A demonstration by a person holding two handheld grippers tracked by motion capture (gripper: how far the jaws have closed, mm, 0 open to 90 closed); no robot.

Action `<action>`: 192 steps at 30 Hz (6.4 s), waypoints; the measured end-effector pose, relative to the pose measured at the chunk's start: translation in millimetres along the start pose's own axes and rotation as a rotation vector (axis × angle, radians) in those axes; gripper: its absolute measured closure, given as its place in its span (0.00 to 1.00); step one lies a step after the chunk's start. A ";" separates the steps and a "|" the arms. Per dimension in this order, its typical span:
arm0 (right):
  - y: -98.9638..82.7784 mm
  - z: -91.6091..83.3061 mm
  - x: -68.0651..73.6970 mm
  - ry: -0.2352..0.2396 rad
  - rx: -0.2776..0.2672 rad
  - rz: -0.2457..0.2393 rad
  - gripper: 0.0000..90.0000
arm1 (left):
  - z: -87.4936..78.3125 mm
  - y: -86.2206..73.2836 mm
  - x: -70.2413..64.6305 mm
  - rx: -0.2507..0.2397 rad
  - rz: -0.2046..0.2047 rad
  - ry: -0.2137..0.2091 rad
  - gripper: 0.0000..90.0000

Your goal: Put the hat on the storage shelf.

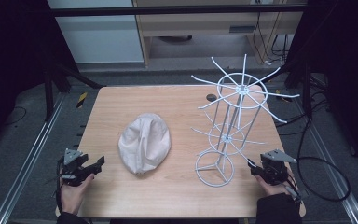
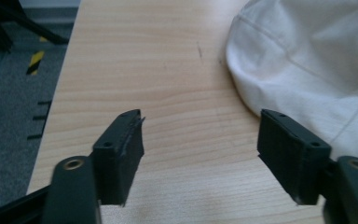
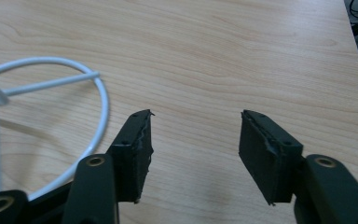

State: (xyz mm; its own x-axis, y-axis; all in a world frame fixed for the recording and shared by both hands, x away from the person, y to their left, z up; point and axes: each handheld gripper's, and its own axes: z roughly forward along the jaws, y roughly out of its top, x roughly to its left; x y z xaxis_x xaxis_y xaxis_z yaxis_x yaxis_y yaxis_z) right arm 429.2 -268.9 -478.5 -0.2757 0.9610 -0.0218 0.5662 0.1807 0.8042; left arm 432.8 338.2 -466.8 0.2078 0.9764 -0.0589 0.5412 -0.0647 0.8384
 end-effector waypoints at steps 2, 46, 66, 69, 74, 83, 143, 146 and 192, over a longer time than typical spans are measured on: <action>1.9 -4.4 4.9 0.012 -0.016 0.010 0.52 | -6.9 0.9 -3.0 -0.022 -0.001 -0.019 0.41; 4.2 -25.8 71.7 0.205 -0.055 -0.070 0.63 | 0.8 14.2 -111.8 0.030 0.186 -0.240 0.52; 3.2 -23.5 88.4 0.245 -0.038 -0.130 0.66 | 22.7 12.1 -129.4 0.122 0.209 -0.210 0.86; 2.9 -23.8 92.6 0.261 -0.033 -0.133 0.67 | 20.4 12.1 -125.6 0.128 0.204 -0.215 0.90; 2.8 -23.7 100.0 0.289 -0.029 -0.156 0.69 | 6.7 10.7 -108.2 0.130 0.191 -0.233 0.92; 2.8 -21.0 111.9 0.337 -0.030 -0.176 0.70 | -3.8 5.0 -88.4 0.139 0.191 -0.242 0.92; -7.2 -25.8 111.6 0.306 -0.080 -0.174 0.62 | 56.3 81.9 -100.6 0.187 0.256 -0.115 0.70; -7.4 -25.0 111.2 0.301 -0.076 -0.174 0.62 | 55.2 82.5 -97.9 0.190 0.244 -0.145 0.92; 29.4 15.5 218.3 0.432 -0.154 -0.265 0.53 | -40.7 -14.6 -41.1 0.182 0.239 -0.185 0.61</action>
State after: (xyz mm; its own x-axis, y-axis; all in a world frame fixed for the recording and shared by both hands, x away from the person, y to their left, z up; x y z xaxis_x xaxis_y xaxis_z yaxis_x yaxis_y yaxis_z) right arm 397.6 -50.5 -468.9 -0.7077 0.7063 -0.0158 0.3214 0.3418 0.8831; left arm 383.3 307.4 -454.5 0.4811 0.8765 0.0164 0.5924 -0.3389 0.7309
